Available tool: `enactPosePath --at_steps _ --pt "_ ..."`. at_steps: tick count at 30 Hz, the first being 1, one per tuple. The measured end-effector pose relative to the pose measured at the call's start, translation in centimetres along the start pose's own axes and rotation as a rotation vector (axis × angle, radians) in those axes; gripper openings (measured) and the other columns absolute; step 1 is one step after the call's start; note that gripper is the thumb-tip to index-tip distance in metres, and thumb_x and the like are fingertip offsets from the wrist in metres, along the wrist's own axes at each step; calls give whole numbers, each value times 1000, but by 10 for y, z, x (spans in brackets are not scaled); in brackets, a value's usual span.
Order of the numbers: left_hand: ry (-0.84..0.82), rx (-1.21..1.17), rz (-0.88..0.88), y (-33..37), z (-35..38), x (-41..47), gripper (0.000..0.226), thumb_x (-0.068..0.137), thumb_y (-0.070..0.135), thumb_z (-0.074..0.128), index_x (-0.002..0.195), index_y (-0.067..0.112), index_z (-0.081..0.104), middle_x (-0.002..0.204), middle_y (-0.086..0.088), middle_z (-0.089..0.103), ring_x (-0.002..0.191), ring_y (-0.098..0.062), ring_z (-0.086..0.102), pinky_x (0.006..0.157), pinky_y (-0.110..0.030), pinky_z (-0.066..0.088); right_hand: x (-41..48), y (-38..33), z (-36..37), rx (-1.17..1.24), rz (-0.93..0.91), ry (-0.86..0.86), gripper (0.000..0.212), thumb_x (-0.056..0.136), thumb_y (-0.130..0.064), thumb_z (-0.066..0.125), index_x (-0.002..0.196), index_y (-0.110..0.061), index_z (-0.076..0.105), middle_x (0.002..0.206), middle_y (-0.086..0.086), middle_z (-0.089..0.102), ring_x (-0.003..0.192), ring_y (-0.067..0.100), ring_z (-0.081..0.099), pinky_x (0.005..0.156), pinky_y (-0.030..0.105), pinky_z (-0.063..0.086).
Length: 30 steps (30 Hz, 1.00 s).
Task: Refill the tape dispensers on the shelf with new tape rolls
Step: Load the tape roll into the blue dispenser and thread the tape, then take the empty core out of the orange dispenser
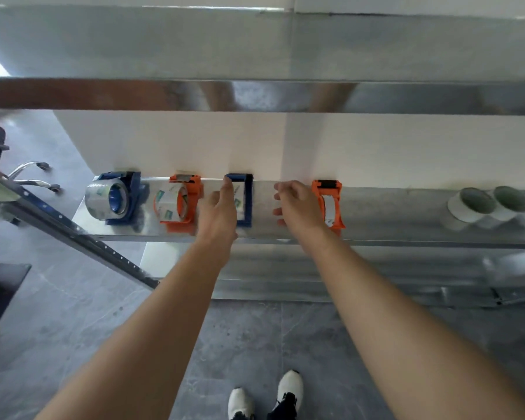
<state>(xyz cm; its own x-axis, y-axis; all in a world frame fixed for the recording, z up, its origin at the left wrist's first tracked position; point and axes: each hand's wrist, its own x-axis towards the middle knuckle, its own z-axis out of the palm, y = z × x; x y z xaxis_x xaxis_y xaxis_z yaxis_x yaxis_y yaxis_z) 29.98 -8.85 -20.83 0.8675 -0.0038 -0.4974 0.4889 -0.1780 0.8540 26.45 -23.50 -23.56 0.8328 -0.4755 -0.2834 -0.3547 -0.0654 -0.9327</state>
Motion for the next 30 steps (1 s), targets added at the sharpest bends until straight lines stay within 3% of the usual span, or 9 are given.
enactPosePath --at_steps 2,9,11,14,17,20,26,30 --pt "-30 -17 -25 -1 5 -4 57 105 66 42 137 24 62 126 -2 66 118 -29 63 103 -53 55 -6 -1 -9 16 7 22 29 108 -37 44 123 -20 64 106 -5 66 94 19 70 87 42 62" --pt "-148 -23 -50 -15 28 -25 52 106 66 41 127 25 65 129 -4 66 118 -28 63 104 -53 54 -31 15 -37 15 -8 167 24 106 -30 45 98 -28 67 94 -2 69 74 17 68 72 41 60" --pt "-156 -15 -49 -17 37 -30 55 105 67 39 129 24 66 132 -4 65 121 -29 62 106 -54 53 -37 19 -48 -1 -19 193 25 105 -31 45 103 -24 69 92 -3 68 74 17 68 74 41 61" --pt "-187 1 -48 -16 51 -37 57 106 66 39 132 23 66 137 -4 64 125 -28 61 110 -55 50 -43 25 -69 -43 -33 209 28 108 -31 43 109 -19 69 92 -3 68 75 13 65 71 29 59" --pt "-191 15 -43 -14 67 -40 57 106 66 39 133 24 66 140 -4 64 126 -29 60 110 -54 50 -37 27 -88 -72 -41 240 28 106 -36 44 103 -27 70 97 -4 72 88 18 70 85 44 61" --pt "-169 33 -26 -10 89 -39 56 106 66 39 132 24 66 138 -4 64 126 -28 61 110 -54 49 -24 30 -107 -88 -5 216 31 107 -38 41 112 -26 69 102 -4 72 91 15 70 86 39 59" --pt "-103 87 11 -20 144 -28 55 105 68 38 133 30 67 141 -3 64 129 -28 59 116 -55 44 15 55 -145 -97 39 123 41 90 -58 36 104 -35 67 102 -10 72 94 19 73 88 51 60" --pt "-67 104 26 -26 175 -27 50 109 61 38 136 30 66 143 -1 61 131 -28 57 117 -53 43 34 68 -164 -107 62 67 38 95 -52 38 107 -32 67 102 -9 70 96 20 70 90 53 59"
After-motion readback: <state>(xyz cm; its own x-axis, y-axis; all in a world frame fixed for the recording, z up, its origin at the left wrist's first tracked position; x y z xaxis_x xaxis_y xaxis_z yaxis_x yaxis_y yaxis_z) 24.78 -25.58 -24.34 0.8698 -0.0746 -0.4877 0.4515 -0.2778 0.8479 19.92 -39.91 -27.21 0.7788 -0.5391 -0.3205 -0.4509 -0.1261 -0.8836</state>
